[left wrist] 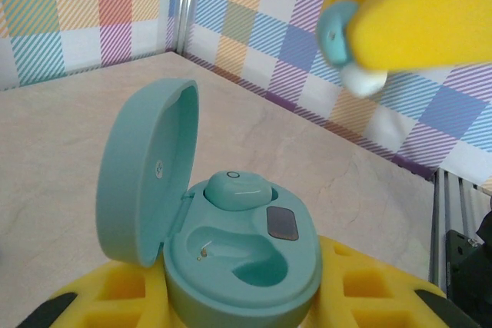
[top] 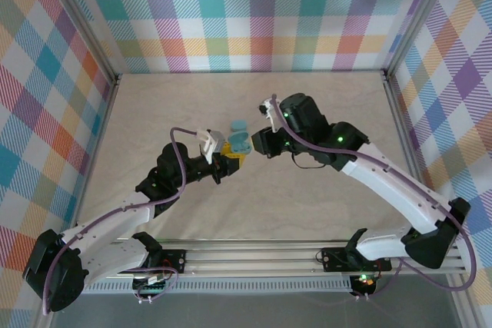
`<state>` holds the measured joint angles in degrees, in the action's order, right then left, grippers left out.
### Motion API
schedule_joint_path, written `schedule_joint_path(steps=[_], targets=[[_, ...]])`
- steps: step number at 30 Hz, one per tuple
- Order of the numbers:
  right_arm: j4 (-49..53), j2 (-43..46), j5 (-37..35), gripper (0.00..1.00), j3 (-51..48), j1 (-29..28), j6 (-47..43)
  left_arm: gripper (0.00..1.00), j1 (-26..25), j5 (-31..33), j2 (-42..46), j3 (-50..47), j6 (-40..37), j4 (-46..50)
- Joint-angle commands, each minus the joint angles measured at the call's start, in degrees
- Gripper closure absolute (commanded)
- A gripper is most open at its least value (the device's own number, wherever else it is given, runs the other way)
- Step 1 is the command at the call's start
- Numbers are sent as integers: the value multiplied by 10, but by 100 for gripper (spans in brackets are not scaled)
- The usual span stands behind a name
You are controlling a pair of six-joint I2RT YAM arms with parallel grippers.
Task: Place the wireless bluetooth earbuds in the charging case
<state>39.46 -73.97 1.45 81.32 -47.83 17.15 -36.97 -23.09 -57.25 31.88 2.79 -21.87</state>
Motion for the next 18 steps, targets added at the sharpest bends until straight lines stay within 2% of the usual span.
schedule_joint_path(steps=[1, 8, 18], targets=[[-5, 31, 0, 77, -1, 5, 1, 100, 1, -18, 3, 23, 9, 7], [-42, 63, 45, 79, -49, 6, 39, 100, 1, -34, -16, 39, 6, 13], [-82, 10, 104, 81, -54, -11, 71, 100, 1, -76, -50, 40, 9, -30]])
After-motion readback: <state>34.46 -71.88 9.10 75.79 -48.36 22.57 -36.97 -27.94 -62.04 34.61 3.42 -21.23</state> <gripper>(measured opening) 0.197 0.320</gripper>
